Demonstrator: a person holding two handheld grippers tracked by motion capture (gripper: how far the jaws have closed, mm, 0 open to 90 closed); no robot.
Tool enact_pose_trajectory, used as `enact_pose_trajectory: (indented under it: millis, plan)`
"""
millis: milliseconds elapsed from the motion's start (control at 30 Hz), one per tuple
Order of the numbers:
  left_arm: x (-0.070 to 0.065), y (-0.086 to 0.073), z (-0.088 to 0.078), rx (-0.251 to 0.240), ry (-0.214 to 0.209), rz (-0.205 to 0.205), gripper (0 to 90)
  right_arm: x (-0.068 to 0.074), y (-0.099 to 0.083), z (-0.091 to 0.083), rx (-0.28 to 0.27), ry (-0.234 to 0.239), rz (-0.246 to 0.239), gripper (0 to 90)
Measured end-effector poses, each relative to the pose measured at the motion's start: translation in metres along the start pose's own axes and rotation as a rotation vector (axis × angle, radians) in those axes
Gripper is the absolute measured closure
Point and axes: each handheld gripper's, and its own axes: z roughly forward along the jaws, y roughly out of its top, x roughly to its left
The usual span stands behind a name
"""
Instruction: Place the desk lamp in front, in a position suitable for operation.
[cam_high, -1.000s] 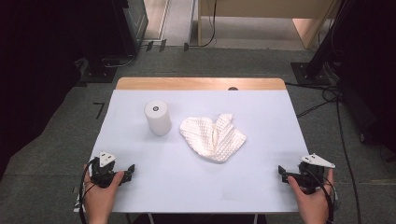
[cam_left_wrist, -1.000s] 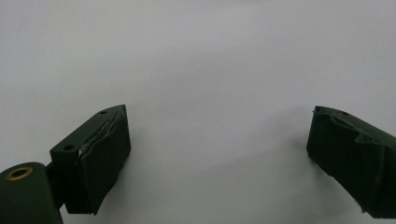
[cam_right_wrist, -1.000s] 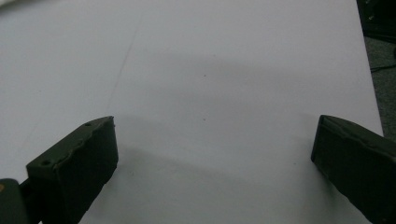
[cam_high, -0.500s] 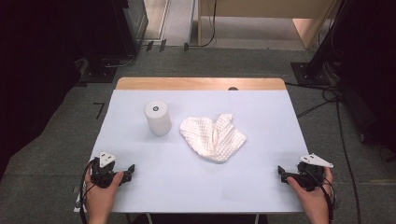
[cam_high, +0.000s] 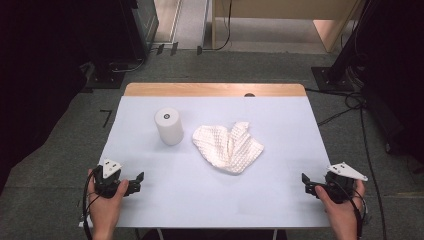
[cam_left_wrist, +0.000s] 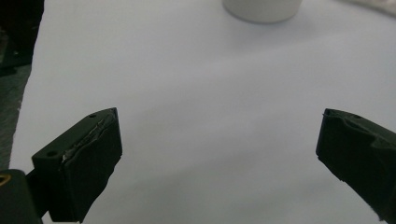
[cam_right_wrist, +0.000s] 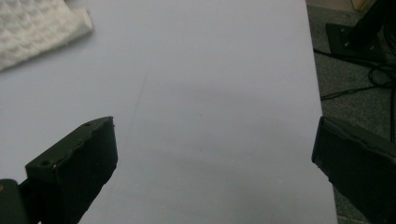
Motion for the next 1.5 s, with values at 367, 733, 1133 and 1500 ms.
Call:
enact_pose_trajectory:
  millis: [367,733,1133,1500]
  plan:
    - [-0.004,0.028,-0.005,-0.070,-0.022,-0.012,0.0,0.015,0.042,-0.023,-0.120,0.040,-0.017,0.0]
    - [-0.002,0.057,-0.005,-0.139,-0.018,-0.018,0.0,0.045,0.082,-0.020,-0.175,0.089,-0.083,0.2]
    - [-0.012,0.063,0.014,-0.194,-0.095,-0.033,0.0,0.102,0.098,0.014,-0.193,0.201,-0.134,5.5]
    - [-0.019,0.059,0.022,-0.189,-0.119,-0.032,0.0,0.172,0.097,0.060,-0.106,0.270,-0.177,2.6]
